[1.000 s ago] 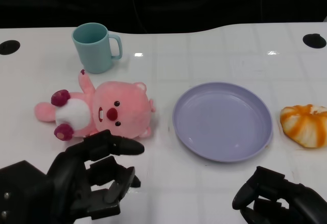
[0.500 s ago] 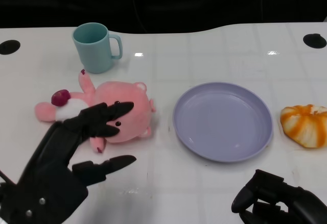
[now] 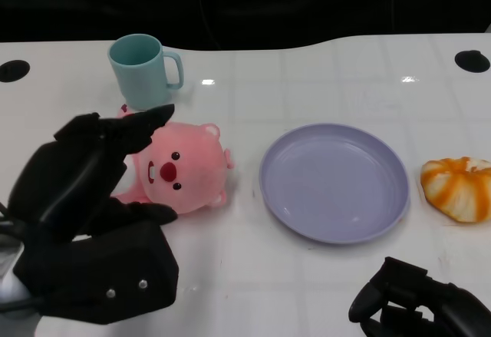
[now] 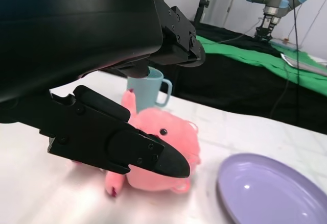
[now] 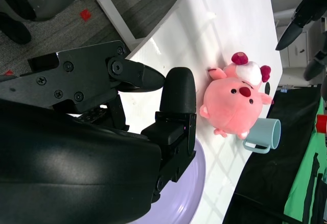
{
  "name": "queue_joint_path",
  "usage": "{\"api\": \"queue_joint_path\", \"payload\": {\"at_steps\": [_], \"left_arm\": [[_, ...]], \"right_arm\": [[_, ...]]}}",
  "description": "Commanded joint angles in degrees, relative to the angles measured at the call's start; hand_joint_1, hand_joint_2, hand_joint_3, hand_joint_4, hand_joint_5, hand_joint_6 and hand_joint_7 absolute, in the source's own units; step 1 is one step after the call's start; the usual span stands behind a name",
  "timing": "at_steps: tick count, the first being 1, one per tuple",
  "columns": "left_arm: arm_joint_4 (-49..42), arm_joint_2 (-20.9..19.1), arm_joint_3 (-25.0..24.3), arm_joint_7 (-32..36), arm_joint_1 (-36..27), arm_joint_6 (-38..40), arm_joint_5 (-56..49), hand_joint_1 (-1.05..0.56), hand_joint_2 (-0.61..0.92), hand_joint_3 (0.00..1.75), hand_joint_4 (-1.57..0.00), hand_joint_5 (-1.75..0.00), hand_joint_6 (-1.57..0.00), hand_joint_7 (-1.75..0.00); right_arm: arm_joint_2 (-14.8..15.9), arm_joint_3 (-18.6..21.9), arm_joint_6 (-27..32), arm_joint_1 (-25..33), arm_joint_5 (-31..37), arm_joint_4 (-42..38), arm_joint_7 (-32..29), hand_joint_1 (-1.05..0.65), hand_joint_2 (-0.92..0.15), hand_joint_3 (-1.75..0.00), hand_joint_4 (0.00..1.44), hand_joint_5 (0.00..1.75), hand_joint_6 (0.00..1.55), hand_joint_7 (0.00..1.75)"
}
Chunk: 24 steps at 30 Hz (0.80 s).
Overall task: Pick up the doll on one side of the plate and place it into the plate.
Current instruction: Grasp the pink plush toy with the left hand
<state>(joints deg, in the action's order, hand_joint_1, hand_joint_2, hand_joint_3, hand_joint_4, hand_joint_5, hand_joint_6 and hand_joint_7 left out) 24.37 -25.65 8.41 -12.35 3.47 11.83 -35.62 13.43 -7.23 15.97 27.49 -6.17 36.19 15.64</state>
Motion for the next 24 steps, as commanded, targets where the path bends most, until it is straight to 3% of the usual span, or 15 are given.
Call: {"api": "queue_joint_path", "payload": {"at_steps": [1,14,24], "left_arm": [[-2.3,-2.1,1.8,-1.9,2.8,1.1,-5.2,-0.71,0.92,0.03,0.00,-0.34,-0.19,-0.01],[-15.6,-2.1,8.9,-6.4,13.3,3.7,-19.2,-0.76,0.92,0.02,0.00,-0.20,-0.17,0.00],[-27.3,-0.7,12.0,-7.8,19.9,4.7,-20.5,-0.77,0.92,0.02,0.00,-0.12,-0.11,0.00]], "right_arm": [[0.1,0.3,-0.8,0.5,-0.5,0.0,0.0,-0.25,-0.87,-0.56,0.71,1.75,0.55,1.65],[0.2,0.2,-1.5,1.6,-0.2,0.2,0.2,-0.27,-0.86,-0.58,0.71,1.75,0.54,1.65],[0.0,0.2,-2.4,2.0,-0.1,-0.3,0.2,-0.27,-0.85,-0.60,0.71,1.75,0.54,1.66]]}}
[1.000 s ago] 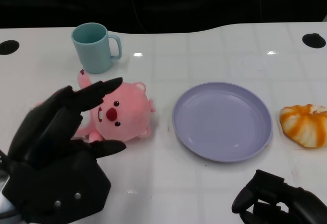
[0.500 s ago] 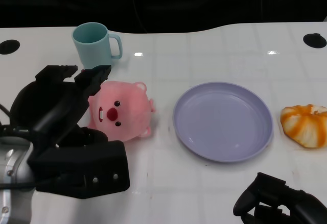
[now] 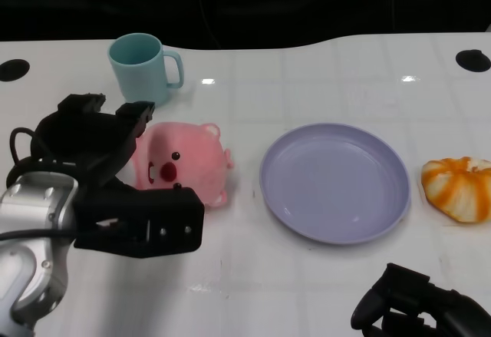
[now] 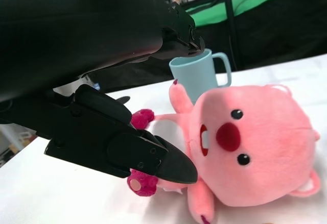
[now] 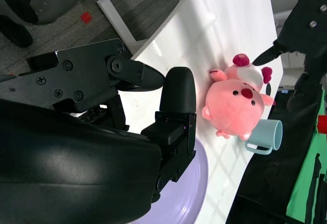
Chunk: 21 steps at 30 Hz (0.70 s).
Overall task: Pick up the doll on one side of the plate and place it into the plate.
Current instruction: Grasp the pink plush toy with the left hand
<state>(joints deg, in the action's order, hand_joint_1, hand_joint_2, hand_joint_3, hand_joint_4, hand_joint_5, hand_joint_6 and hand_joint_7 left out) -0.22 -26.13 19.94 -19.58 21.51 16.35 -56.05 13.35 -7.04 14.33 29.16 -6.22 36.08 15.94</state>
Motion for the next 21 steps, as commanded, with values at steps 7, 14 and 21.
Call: {"api": "queue_joint_path", "payload": {"at_steps": [7,14,21], "left_arm": [[-8.8,0.0,1.5,-0.2,5.0,-1.5,1.5,-0.79,0.92,0.02,-0.01,-0.13,-0.11,0.00],[-17.2,0.7,2.7,2.7,8.7,-4.0,2.7,-0.79,0.92,0.01,-0.02,-0.13,-0.12,-0.01],[-25.6,2.1,3.7,6.0,11.9,-6.8,4.5,-0.78,0.92,0.01,-0.03,-0.13,-0.13,-0.01]], "right_arm": [[0.4,-0.3,0.7,0.4,0.8,1.0,-0.7,-0.28,-0.84,-0.60,0.70,1.75,0.54,1.65],[0.0,-0.8,1.5,-0.4,0.3,1.0,-0.7,-0.27,-0.85,-0.60,0.71,1.75,0.54,1.66],[0.2,-0.8,1.7,-0.8,0.6,1.3,-0.9,-0.28,-0.86,-0.60,0.71,1.75,0.53,1.66]]}}
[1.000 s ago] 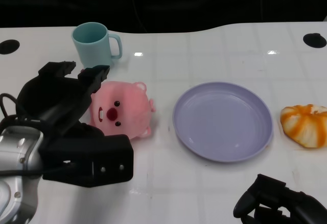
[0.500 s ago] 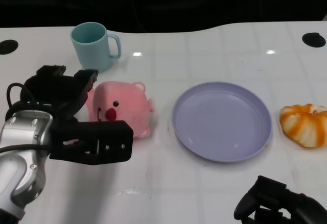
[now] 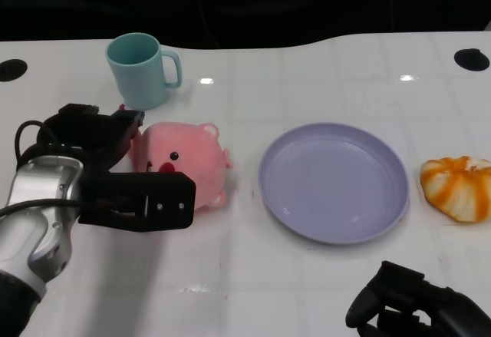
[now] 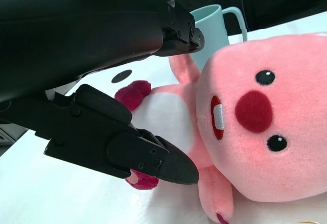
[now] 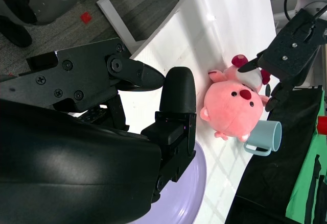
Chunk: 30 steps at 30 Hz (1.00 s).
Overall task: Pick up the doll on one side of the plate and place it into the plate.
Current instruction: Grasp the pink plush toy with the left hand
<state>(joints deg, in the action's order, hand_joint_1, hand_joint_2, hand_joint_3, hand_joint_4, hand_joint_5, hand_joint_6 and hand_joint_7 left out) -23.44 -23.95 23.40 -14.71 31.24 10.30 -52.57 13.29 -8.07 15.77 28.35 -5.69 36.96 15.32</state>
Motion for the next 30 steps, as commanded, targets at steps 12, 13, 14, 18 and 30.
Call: {"api": "queue_joint_path", "payload": {"at_steps": [12,13,14,18,30], "left_arm": [[-20.7,3.9,4.3,3.0,9.0,-4.9,4.7,-0.72,0.92,0.01,-0.05,-0.12,-0.14,0.00],[-22.2,4.2,4.5,3.6,9.5,-5.4,4.9,-0.72,0.91,0.01,-0.05,-0.12,-0.14,0.00],[-24.1,4.5,5.0,4.4,10.1,-6.1,5.0,-0.72,0.91,0.00,-0.05,-0.12,-0.15,-0.01],[-29.7,5.6,6.4,6.2,12.2,-8.0,5.4,-0.70,0.90,0.00,-0.08,-0.12,-0.15,-0.01],[-40.1,9.5,7.5,14.3,13.9,-11.0,8.6,-0.31,0.91,0.00,-0.80,-0.59,-0.75,-0.03]], "right_arm": [[0.7,0.7,1.6,0.4,-0.4,1.9,0.0,-0.29,-0.89,-0.55,0.69,1.75,0.52,1.64],[0.8,0.6,1.6,0.5,-0.3,2.0,0.0,-0.29,-0.90,-0.55,0.69,1.75,0.52,1.64],[0.7,0.6,1.4,0.7,-0.3,2.0,0.0,-0.30,-0.90,-0.54,0.69,1.75,0.52,1.64],[0.5,0.5,1.7,1.1,-0.6,2.5,-0.1,-0.29,-0.91,-0.52,0.69,1.75,0.52,1.63],[0.2,-0.4,3.2,2.2,-0.3,4.5,-1.2,-0.28,-0.92,-0.48,0.68,1.75,0.52,1.64]]}}
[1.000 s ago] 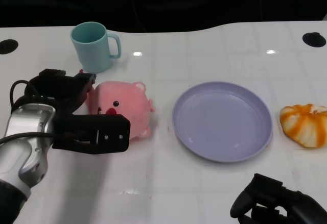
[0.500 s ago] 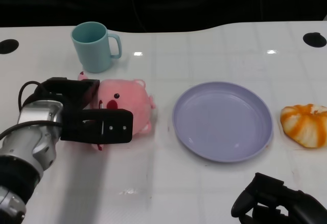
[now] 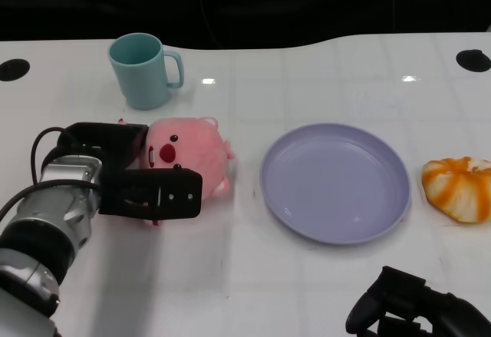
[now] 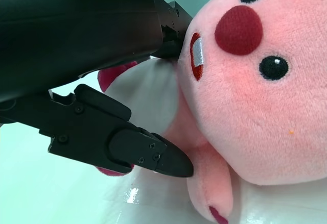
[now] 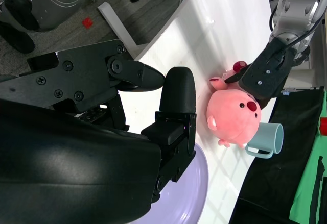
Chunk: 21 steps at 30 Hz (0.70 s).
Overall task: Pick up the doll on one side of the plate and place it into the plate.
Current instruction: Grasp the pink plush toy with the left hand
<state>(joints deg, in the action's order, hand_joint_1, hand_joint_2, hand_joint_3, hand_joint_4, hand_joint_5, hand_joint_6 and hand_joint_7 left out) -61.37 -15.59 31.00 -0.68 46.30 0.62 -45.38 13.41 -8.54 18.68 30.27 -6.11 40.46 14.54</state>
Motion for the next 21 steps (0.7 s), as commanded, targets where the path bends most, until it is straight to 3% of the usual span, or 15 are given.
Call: {"api": "queue_joint_path", "payload": {"at_steps": [1,3,4,5,10,12,13,14,18,19,20,21], "left_arm": [[-2.7,1.3,-0.2,0.9,-1.1,-1.4,1.8,-0.30,0.89,0.00,-0.82,-0.88,-0.90,-0.04],[-3.8,1.6,-0.2,2.5,-1.3,-1.9,2.3,-0.30,0.88,0.00,-0.78,-1.04,-1.01,-0.05],[-4.2,1.5,-0.1,3.1,-1.4,-2.3,2.3,-0.31,0.89,0.00,-0.73,-1.24,-1.08,-0.05],[-4.6,1.5,0.2,3.7,-1.6,-2.7,2.3,-0.32,0.90,0.01,-0.71,-1.32,-1.10,-0.04],[-5.6,1.2,0.4,4.4,-2.2,-2.7,2.9,-0.30,0.89,0.00,-0.77,-1.30,-1.25,-0.08],[-5.6,1.5,0.1,4.8,-2.6,-2.0,3.6,-0.24,0.91,0.14,-0.73,-1.44,-1.17,-0.03],[-5.5,1.5,0.0,5.4,-2.9,-2.0,3.8,-0.26,0.92,0.26,-0.68,-1.38,-1.03,-0.02],[-5.2,1.4,0.1,6.5,-3.2,-2.3,3.7,-0.27,0.92,0.29,-0.68,-1.37,-0.99,-0.02],[-4.9,1.3,0.2,10.0,-4.2,-3.6,3.9,-0.27,0.92,0.33,-0.68,-1.42,-1.03,-0.06],[-4.8,1.3,-0.2,11.0,-4.4,-4.1,4.3,-0.26,0.92,0.35,-0.71,-1.61,-0.93,-0.67],[-4.7,1.1,-0.5,12.2,-4.6,-4.8,4.5,-0.25,0.92,0.36,-0.73,-1.68,-0.75,-1.19],[-4.6,1.0,-0.6,13.1,-4.7,-5.4,4.6,-0.24,0.92,0.36,-0.75,-1.71,-0.65,-1.46]], "right_arm": [[0.1,0.0,0.2,0.3,0.1,0.9,-0.5,-0.27,-0.92,-0.48,0.68,1.75,0.52,1.64],[0.0,0.0,-0.1,0.2,-0.1,0.6,-0.5,-0.27,-0.92,-0.48,0.68,1.75,0.52,1.64],[0.1,0.1,-0.2,0.1,-0.3,0.6,-0.4,-0.26,-0.92,-0.49,0.69,1.75,0.52,1.64],[0.1,0.3,-0.2,0.0,-0.4,0.7,-0.4,-0.26,-0.92,-0.50,0.69,1.75,0.52,1.63],[0.3,1.4,-0.4,0.3,-1.2,1.0,-0.2,-0.27,-0.92,-0.50,0.69,1.75,0.52,1.63],[0.6,2.0,-0.5,0.7,-1.6,1.0,0.2,-0.27,-0.92,-0.50,0.69,1.75,0.52,1.63],[0.8,2.3,-0.6,0.8,-1.7,1.1,0.3,-0.27,-0.92,-0.50,0.69,1.75,0.52,1.63],[0.9,2.6,-0.7,1.0,-1.7,1.1,0.5,-0.28,-0.92,-0.49,0.69,1.75,0.52,1.62],[1.3,3.3,-1.2,1.2,-1.5,0.6,1.0,-0.29,-0.92,-0.48,0.68,1.75,0.52,1.62],[1.3,3.4,-1.1,1.0,-1.4,0.5,1.1,-0.30,-0.92,-0.48,0.68,1.75,0.52,1.62],[1.3,3.5,-1.1,0.9,-1.4,0.3,1.1,-0.31,-0.92,-0.48,0.68,1.75,0.52,1.61],[1.3,3.5,-1.1,0.7,-1.4,0.1,1.1,-0.31,-0.92,-0.48,0.68,1.75,0.52,1.61]]}}
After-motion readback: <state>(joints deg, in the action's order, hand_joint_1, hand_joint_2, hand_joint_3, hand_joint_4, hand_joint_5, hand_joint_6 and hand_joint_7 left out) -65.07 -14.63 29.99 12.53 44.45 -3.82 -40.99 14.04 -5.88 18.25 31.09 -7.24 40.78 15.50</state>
